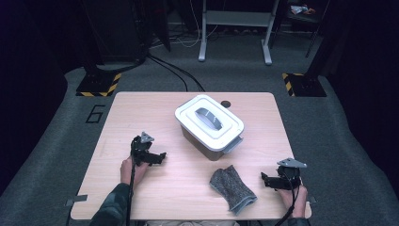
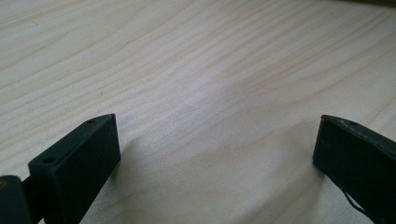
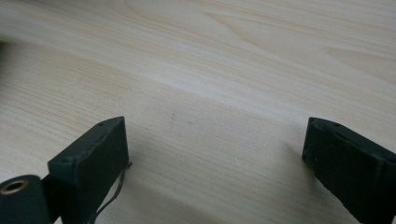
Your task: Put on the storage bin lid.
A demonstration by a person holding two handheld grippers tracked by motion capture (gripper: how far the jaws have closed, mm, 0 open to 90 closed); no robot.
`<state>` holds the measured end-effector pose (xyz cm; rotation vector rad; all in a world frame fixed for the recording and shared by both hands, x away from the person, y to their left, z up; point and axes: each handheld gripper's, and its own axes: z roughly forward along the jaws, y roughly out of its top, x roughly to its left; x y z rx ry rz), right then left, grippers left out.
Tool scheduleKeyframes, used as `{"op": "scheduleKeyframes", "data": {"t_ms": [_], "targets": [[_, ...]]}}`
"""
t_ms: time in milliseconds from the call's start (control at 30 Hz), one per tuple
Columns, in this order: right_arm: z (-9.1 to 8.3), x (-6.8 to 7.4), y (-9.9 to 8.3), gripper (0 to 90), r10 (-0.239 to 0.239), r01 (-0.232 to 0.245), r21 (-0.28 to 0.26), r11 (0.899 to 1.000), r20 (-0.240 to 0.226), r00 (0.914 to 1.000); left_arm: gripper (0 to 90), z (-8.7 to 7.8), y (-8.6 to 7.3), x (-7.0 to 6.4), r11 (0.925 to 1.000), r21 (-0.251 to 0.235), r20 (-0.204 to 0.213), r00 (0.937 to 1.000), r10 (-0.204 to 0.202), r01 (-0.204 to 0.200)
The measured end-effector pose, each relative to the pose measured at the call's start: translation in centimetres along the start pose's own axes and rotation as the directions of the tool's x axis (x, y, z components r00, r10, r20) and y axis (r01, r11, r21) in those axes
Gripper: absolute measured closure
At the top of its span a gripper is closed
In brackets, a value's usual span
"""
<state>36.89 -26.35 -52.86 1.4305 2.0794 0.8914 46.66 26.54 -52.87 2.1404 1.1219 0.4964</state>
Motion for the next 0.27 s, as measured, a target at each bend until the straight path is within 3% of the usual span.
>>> {"op": "scheduleKeyframes", "data": {"t_ms": [267], "targets": [[0.21, -0.08, 0.09, 1.5, 0.010, -0.010, 0.017, 1.000, -0.007, 0.9999, 0.3, -0.02, -0.01, -0.01, 1.0000, 0.001, -0.001, 1.0000, -0.001, 0.001]]}}
